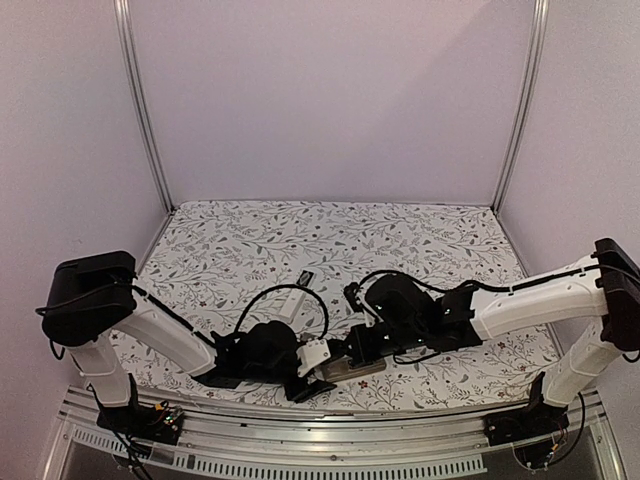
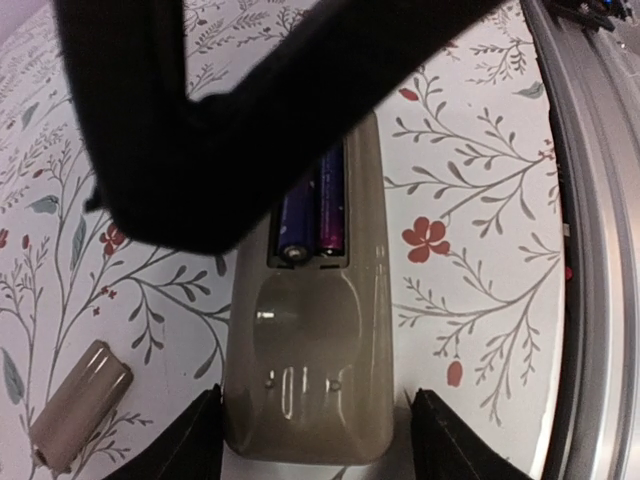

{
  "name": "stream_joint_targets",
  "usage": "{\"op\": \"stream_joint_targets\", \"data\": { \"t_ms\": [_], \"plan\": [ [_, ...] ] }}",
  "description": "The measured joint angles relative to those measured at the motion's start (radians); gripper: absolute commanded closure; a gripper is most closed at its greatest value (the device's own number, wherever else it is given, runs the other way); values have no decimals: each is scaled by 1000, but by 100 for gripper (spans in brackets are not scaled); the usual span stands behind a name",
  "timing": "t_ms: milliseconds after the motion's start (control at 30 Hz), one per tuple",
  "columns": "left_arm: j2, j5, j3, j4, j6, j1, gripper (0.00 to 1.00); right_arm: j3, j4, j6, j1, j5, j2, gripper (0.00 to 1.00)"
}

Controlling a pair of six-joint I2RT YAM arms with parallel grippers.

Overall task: Load the batteries into the remote control
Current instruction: Load the battery into the battery compartment.

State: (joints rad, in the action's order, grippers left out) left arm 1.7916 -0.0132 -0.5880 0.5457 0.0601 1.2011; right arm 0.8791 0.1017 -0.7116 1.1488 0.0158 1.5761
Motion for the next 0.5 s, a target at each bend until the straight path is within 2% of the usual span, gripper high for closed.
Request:
{"op": "stream_joint_targets", "data": {
  "t_ms": [500],
  "plan": [
    [0,-10,0,-1,4,-2,43,-16,-32,-29,-36,65,73,100]
  ]
}}
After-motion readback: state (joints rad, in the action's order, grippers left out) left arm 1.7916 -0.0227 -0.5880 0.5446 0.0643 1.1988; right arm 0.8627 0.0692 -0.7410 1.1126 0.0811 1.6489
